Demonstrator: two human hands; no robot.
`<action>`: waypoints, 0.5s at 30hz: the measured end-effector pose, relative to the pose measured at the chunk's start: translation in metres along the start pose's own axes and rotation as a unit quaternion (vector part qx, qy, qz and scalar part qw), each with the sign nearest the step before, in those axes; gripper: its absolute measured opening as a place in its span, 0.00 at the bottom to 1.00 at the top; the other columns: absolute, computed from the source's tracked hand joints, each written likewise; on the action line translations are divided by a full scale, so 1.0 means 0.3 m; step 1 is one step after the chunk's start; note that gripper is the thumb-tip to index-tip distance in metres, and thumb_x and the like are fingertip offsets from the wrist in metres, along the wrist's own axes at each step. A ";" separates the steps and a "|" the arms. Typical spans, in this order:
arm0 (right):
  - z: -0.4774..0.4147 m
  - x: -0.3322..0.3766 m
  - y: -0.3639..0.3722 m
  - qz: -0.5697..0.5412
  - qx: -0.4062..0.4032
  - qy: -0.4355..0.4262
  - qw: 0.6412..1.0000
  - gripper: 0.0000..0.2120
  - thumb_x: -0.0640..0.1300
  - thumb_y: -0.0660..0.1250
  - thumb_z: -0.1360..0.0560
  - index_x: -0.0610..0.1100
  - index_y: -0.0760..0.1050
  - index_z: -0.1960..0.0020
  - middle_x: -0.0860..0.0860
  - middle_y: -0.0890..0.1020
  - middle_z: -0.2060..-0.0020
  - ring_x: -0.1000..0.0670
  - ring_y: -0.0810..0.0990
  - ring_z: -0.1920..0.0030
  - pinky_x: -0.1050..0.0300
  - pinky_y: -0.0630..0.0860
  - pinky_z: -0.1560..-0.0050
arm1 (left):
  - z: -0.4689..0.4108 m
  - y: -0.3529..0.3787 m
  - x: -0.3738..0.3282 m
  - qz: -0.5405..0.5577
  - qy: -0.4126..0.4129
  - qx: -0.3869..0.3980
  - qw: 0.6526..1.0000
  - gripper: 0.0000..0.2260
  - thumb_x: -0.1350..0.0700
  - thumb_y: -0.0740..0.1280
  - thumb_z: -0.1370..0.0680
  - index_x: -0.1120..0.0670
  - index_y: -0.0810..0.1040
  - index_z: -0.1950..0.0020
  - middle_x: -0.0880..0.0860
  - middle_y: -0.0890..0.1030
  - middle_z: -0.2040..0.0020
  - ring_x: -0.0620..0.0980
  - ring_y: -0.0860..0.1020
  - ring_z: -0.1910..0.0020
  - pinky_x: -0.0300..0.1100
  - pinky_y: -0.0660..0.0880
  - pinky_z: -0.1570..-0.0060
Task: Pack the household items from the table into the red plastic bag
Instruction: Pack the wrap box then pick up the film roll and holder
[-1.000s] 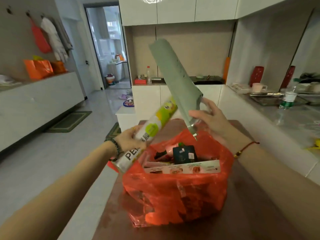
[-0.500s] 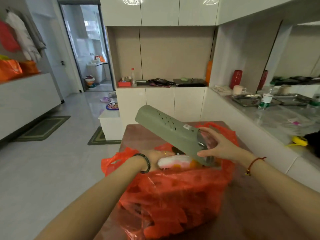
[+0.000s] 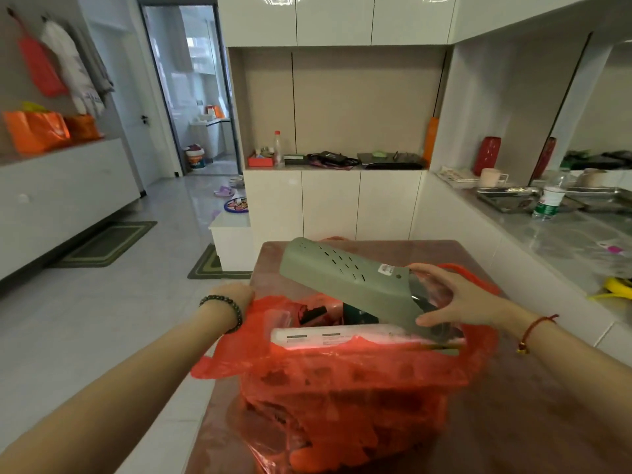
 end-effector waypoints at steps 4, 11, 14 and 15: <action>-0.030 0.025 -0.026 0.059 0.034 -0.031 0.997 0.38 0.43 0.78 0.38 0.66 0.61 0.39 0.58 0.69 0.36 0.54 0.68 0.35 0.65 0.68 0.41 | -0.009 -0.049 0.071 0.289 -0.090 -0.093 0.948 0.14 0.58 0.60 0.23 0.62 0.77 0.42 0.61 0.79 0.42 0.60 0.78 0.45 0.45 0.76 0.50; -0.159 0.111 0.051 0.163 0.116 -0.073 0.977 0.43 0.47 0.77 0.37 0.56 0.58 0.29 0.52 0.66 0.34 0.51 0.65 0.33 0.52 0.61 0.29 | -0.023 -0.184 0.076 0.628 -0.135 -0.117 0.757 0.07 0.54 0.64 0.24 0.57 0.74 0.50 0.54 0.71 0.65 0.50 0.68 0.75 0.30 0.67 0.86; -0.203 0.118 0.113 0.266 0.135 -0.091 0.950 0.38 0.58 0.70 0.32 0.56 0.57 0.27 0.48 0.67 0.32 0.48 0.66 0.32 0.48 0.61 0.29 | -0.015 -0.216 0.068 0.711 -0.122 -0.105 0.684 0.05 0.57 0.65 0.24 0.56 0.74 0.59 0.53 0.63 0.71 0.44 0.63 0.83 0.29 0.63 0.85; -0.208 0.115 0.119 0.302 0.133 -0.086 0.940 0.32 0.61 0.65 0.29 0.58 0.59 0.28 0.49 0.67 0.31 0.48 0.65 0.30 0.45 0.60 0.29 | -0.012 -0.222 0.073 0.728 -0.113 -0.101 0.669 0.07 0.58 0.65 0.24 0.55 0.72 0.62 0.53 0.61 0.72 0.41 0.60 0.86 0.28 0.61 0.85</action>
Point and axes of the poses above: each hand's wrist, its own z-axis away from the middle knuckle, its own y-axis out of the palm, x = y × z, the point moved 2 cm from there along -z, towards the middle knuckle
